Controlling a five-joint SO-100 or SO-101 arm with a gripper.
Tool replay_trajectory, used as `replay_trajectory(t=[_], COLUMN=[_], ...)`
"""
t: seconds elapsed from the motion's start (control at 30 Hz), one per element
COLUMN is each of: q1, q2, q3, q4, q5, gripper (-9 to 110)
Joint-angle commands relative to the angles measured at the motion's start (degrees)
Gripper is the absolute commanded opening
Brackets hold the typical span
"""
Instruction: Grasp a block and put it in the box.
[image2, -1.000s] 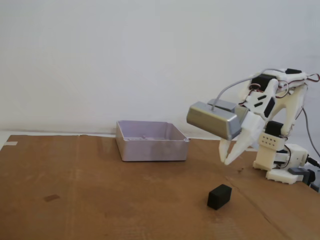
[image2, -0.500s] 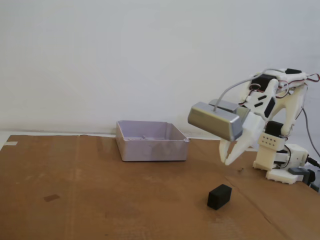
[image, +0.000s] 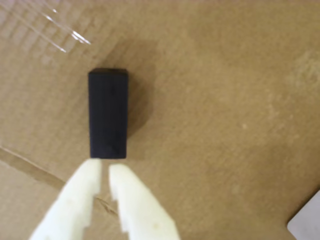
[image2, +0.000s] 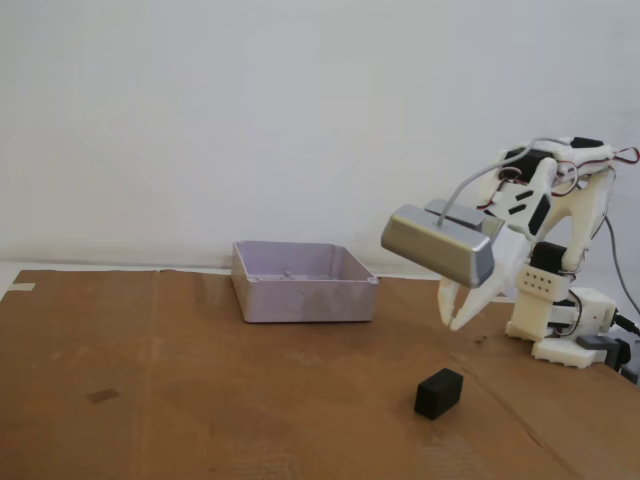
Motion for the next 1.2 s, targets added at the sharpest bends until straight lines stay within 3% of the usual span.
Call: replay_trajectory(t=[0.0, 0.13, 0.27, 0.8, 1.17], q1=[1.1, 1.2, 1.2, 0.4, -3.7], q2=[1.1, 1.1, 1.1, 0.5, -8.8], q3=[-6.4, -6.8, -6.5, -6.3, -12.7], q4=[-2.9, -3.0, -3.0, -3.0, -3.1], q5=[-1.1, -2.4, -2.5, -5.7, -4.9], gripper=[12, 28, 35, 35, 35])
